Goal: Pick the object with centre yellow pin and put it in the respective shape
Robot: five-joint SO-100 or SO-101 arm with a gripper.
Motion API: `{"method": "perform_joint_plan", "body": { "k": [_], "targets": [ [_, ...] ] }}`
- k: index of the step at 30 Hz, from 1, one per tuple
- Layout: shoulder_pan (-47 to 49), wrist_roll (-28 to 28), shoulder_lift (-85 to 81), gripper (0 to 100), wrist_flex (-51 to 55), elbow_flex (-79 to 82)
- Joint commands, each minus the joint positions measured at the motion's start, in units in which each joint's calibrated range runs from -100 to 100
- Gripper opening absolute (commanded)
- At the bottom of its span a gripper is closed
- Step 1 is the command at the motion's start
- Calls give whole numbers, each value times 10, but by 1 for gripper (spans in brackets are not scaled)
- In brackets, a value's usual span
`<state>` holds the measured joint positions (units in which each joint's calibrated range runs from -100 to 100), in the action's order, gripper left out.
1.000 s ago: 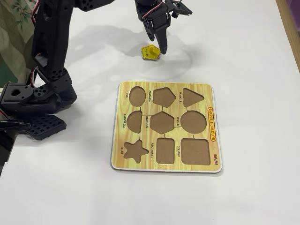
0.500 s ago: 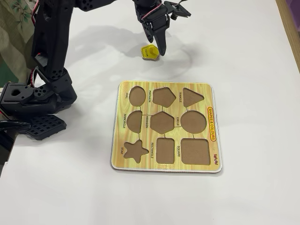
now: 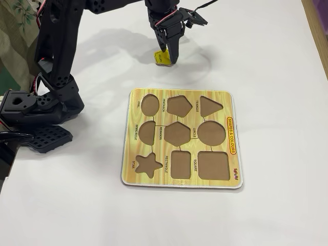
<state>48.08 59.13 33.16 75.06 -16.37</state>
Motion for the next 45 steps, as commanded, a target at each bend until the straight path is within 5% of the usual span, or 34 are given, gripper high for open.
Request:
{"method": "perform_joint_plan", "body": {
  "k": [1,45],
  "targets": [
    [-3,-1,-11,13,-6,-5],
    [-3,-3,-60,13,-30,67]
  ]
}}
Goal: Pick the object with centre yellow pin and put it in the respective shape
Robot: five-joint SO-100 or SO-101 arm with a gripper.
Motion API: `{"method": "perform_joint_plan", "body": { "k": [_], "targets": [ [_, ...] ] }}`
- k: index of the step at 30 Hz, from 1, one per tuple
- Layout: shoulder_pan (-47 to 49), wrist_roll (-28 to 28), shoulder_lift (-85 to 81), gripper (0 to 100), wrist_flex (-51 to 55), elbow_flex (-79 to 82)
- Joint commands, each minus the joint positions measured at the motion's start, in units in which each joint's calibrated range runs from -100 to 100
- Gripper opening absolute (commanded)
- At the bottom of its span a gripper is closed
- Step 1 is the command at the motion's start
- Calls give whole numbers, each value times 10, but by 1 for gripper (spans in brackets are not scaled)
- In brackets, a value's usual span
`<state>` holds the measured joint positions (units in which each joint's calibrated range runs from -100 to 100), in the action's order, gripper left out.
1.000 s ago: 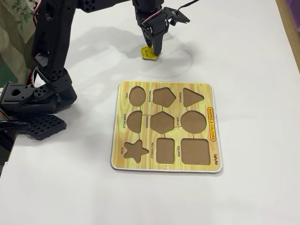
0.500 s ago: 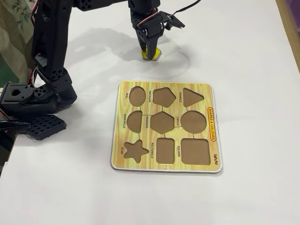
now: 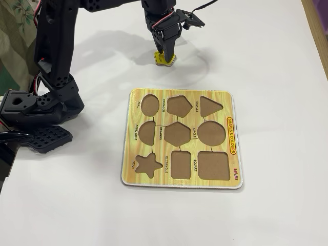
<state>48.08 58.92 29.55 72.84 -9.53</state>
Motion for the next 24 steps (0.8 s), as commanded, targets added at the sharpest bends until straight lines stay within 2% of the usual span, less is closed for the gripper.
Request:
{"method": "perform_joint_plan", "body": {
  "k": [1,4,8,24],
  "targets": [
    [-3,-1,-24,12,-8,0],
    [-3,-1,-21,10,-8,1],
    [-5,-1,-21,1,-8,1],
    [-16,4,-29,1,-8,1]
  ]
}}
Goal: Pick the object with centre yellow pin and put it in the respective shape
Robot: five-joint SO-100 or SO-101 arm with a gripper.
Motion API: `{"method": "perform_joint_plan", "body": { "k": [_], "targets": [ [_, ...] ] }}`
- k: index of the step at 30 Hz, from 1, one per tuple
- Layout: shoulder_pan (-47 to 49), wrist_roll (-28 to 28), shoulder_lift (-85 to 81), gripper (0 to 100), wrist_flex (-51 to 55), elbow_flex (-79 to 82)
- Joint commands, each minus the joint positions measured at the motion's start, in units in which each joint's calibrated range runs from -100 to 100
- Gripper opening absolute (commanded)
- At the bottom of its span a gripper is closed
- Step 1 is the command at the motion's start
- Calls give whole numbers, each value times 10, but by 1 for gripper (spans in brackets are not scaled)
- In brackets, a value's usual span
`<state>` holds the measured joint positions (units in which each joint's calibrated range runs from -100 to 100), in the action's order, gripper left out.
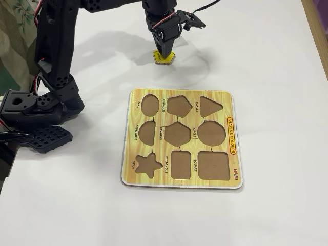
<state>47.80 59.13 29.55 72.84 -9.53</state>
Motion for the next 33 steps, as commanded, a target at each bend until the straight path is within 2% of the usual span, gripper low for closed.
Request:
{"method": "perform_joint_plan", "body": {
  "k": [1,14,24,33],
  "targets": [
    [-18,3,-34,1,-8,1],
    [-128,-3,-112,1,-8,8],
    [-232,-2,-198,1,-8,143],
    [-281,-4,-273,1,-8,281]
  ]
}}
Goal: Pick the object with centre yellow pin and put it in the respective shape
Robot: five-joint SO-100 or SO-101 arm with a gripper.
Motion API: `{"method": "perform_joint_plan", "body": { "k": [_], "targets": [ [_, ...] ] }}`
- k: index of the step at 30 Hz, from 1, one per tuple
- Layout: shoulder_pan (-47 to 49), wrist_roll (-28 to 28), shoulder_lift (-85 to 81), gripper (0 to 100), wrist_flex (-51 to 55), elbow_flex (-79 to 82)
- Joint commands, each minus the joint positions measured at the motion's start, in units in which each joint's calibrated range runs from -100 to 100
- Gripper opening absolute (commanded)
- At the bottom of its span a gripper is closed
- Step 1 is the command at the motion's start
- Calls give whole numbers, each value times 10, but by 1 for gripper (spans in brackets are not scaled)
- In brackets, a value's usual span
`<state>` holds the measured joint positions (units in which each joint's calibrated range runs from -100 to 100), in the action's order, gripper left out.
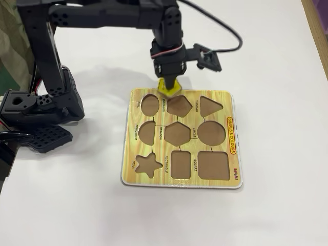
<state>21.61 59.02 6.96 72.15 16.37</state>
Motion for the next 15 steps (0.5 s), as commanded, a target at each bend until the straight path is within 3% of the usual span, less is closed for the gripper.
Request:
{"method": "perform_joint_plan", "body": {
  "k": [1,6,15],
  "targets": [
    [-24,-3,-53,1,-2,31],
    [-46,-8,-80,1,-2,67],
    [-110,-73,-91,1,-2,68]
  ]
}}
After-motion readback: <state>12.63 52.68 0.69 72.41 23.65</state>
